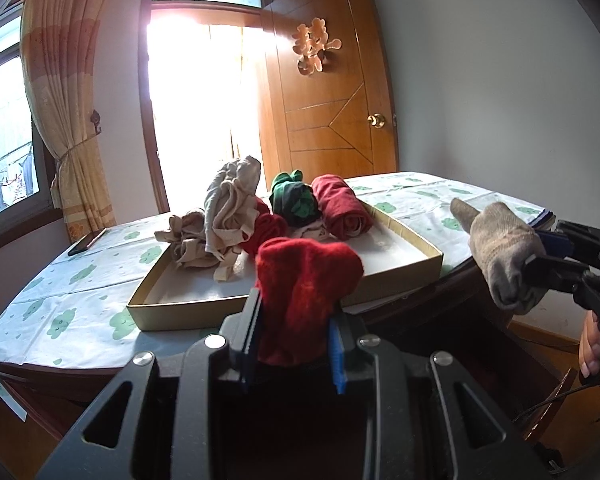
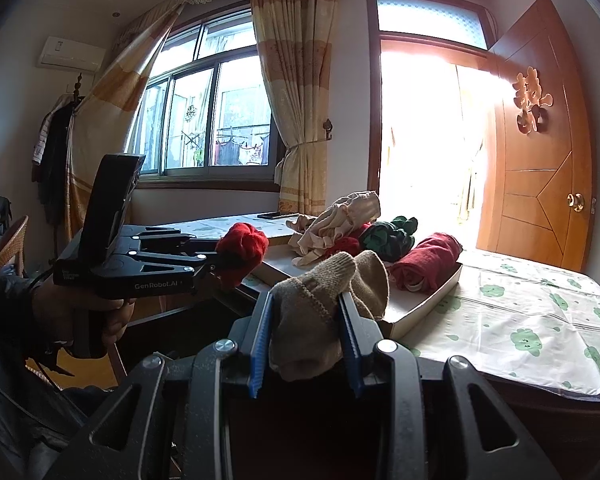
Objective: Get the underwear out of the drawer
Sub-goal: 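Carry the red and beige socks over the beige tray with both tools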
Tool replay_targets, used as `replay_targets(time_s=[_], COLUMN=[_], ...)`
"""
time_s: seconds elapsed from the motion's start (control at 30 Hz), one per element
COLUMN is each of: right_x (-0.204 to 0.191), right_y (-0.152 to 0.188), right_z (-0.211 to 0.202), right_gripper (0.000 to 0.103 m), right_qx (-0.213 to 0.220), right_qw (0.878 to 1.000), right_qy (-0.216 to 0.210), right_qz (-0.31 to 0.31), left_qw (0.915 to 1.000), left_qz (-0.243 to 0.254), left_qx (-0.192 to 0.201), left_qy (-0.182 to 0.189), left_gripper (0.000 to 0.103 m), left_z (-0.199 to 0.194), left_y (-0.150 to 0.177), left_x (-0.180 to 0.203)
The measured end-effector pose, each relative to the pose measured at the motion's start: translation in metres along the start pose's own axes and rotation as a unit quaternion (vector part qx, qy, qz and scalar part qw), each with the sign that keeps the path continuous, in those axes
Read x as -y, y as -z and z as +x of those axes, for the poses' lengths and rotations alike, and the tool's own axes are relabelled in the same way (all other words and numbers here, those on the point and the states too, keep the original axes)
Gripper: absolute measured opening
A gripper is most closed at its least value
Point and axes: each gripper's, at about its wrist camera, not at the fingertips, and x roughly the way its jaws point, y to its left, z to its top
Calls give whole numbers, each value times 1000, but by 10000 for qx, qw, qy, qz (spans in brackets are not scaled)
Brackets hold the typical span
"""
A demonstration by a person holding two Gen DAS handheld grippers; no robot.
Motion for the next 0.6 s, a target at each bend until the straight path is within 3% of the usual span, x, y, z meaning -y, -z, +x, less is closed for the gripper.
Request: replay_targets(time_s=[0.6], right_x=[6], right_y=[-14], right_z=[0], right_gripper=[35], right_qx=[274], right_qw=[9996], right_qy=[66], right_qz=[94], left_qw=[9996], left_qz=[-41], left_qx=[283], left_qy=[-60], left_gripper=[27], left_z=[-3], left_y=[-13], left_x=[-2])
